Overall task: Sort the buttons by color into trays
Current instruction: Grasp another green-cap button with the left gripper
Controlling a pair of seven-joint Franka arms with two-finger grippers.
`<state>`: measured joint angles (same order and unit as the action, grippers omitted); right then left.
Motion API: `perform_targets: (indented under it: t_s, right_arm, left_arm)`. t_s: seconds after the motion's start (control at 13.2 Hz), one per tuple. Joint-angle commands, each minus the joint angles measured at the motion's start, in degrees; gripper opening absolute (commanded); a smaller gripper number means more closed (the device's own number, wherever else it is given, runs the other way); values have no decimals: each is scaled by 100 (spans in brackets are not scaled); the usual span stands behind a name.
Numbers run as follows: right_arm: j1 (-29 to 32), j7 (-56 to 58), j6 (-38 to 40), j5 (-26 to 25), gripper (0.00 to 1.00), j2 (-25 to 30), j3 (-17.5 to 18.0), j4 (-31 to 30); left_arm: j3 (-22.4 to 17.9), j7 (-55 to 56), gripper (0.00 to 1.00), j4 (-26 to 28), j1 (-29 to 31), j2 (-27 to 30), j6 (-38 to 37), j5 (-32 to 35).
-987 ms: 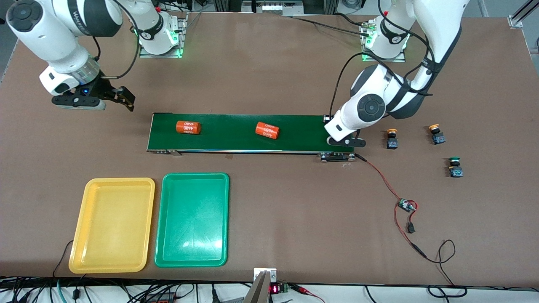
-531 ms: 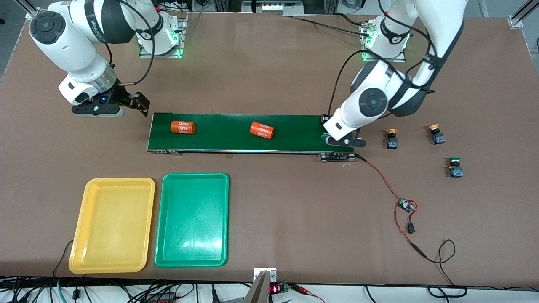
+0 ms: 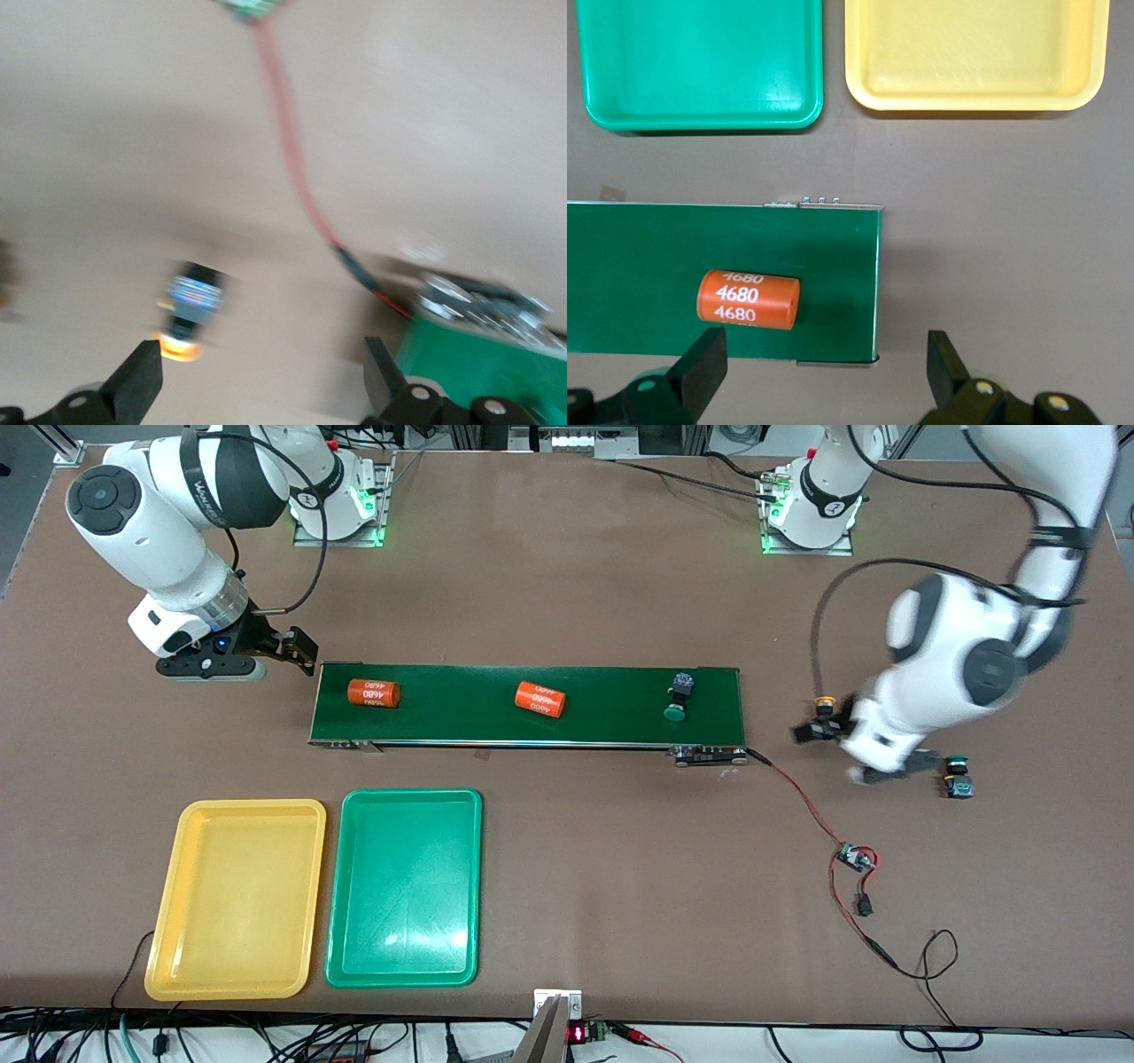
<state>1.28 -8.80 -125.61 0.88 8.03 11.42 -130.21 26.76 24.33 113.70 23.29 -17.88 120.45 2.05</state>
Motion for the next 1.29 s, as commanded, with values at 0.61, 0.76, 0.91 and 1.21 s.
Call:
perform_targets:
  t_s: [0.61,0.76,0.91,1.21]
  right_arm:
    - [-49,-174,1627,9,100,-267,61,901]
    - [-93,-174,1619,9,100,-276,79,945]
    - [-76,-174,1610,0,100,-285,79,1006]
    - [-110,-314,1637,-78,100,-284,79,1015]
  left_arm:
    - [31,-1056,100,-805,2011,-1340,748,3206]
    - [40,-1439,100,-806,2249,-1613,866,3188]
    - [49,-1466,100,-805,2250,-1693,874,3162]
    - [84,-1484,100,-1016,2145,-1667,866,2266]
